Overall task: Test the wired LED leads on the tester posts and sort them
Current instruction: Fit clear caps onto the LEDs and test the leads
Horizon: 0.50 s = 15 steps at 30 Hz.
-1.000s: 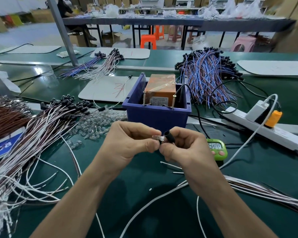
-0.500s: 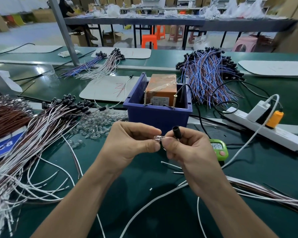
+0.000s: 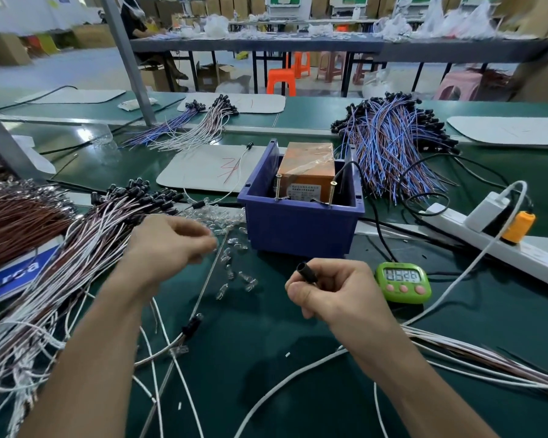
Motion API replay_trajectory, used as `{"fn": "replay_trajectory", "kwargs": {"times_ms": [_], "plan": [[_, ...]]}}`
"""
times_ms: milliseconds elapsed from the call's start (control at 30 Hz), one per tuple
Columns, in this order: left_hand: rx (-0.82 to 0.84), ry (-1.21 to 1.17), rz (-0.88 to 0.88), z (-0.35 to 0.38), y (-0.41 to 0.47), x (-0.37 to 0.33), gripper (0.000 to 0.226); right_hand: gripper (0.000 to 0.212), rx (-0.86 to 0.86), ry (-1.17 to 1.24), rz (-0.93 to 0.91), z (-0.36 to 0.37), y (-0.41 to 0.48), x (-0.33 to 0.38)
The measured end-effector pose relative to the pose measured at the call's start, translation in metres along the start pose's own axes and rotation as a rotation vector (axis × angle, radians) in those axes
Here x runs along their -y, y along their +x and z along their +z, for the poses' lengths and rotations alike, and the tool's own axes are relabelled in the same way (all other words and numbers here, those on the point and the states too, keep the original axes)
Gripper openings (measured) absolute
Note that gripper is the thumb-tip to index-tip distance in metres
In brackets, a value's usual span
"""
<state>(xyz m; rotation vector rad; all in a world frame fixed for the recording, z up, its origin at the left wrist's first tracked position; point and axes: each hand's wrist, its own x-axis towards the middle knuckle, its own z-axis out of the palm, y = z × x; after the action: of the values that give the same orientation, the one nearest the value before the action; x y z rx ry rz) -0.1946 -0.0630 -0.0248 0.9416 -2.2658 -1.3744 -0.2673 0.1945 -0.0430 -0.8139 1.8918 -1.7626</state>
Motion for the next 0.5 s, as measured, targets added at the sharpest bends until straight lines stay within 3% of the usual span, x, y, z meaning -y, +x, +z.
{"fn": "replay_trajectory", "kwargs": {"times_ms": [100,233,400,500], "plan": [[-0.266,-0.285,-0.081,0.022,0.021,0.001,0.010,0.009,0.011,-0.013,0.012,0.001,0.001,-0.001],[-0.389,-0.079,-0.109,0.032,0.047,0.003,0.012,0.011,0.002,-0.011,0.017,-0.001,0.001,-0.001],[-0.212,0.357,-0.156,0.023,0.093,-0.017,0.027,0.009,-0.011,-0.018,0.025,-0.007,0.003,-0.003],[-0.059,0.323,-0.155,0.024,0.114,-0.029,0.021,0.008,0.001,-0.029,0.043,-0.007,0.003,-0.005]]}}
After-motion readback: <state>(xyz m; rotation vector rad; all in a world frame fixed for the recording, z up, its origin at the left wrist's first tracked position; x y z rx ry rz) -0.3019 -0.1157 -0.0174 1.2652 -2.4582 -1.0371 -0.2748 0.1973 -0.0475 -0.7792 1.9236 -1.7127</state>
